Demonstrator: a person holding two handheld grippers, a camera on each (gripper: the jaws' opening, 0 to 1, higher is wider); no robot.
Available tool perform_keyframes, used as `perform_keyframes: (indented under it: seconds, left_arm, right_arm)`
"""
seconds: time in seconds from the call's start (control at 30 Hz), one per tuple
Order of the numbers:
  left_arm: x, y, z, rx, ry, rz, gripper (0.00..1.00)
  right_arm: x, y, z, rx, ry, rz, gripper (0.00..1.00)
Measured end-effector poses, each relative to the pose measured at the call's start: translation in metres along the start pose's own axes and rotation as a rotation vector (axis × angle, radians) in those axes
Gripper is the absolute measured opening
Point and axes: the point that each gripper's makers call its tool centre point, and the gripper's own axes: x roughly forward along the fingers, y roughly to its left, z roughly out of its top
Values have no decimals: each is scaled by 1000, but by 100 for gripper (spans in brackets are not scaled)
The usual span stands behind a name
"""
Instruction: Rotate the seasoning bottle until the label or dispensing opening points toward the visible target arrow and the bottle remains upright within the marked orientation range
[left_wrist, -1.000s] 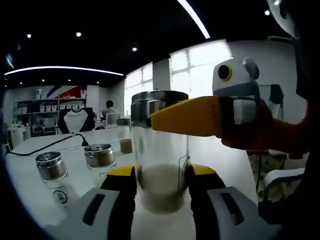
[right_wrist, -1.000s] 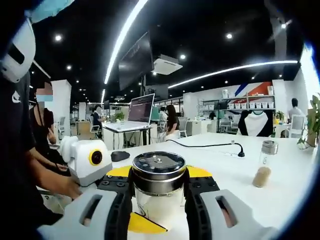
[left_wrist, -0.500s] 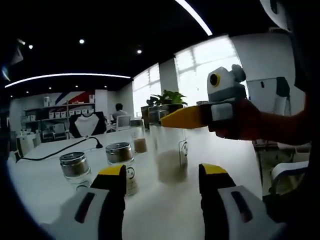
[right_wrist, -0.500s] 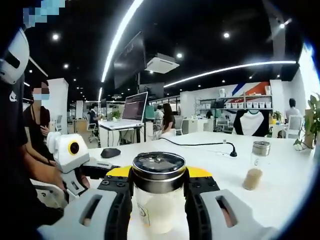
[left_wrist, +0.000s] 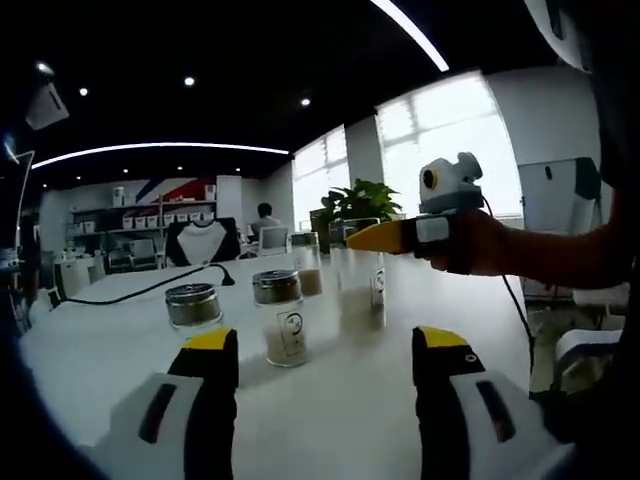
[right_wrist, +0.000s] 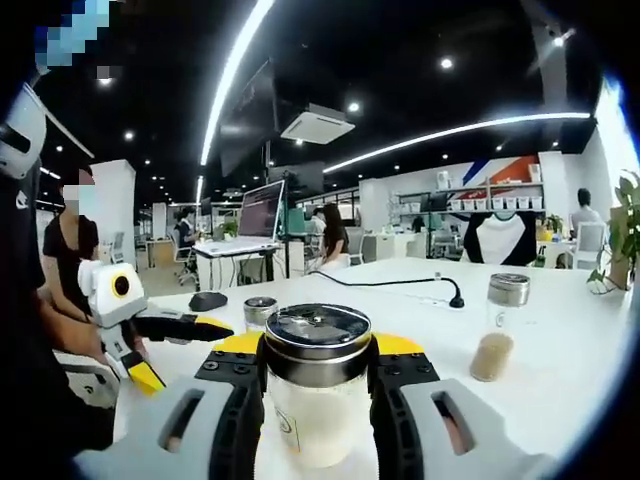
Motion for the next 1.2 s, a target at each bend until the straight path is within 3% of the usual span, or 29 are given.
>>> perform_keyframes:
  seconds: [0.3, 0.63, 1.2]
  left_arm:
    - [-13, 24, -2, -17, 11, 62, 85]
    - [-15, 39, -9, -51, 48, 79, 100]
    - [-12, 47, -8, -75, 54, 84, 100]
  right_arm:
    - [5, -16, -2, 8, -7, -9, 37]
    - [15, -22, -6, -13, 7, -16, 37]
    - [15, -26, -9, -13, -20, -16, 38]
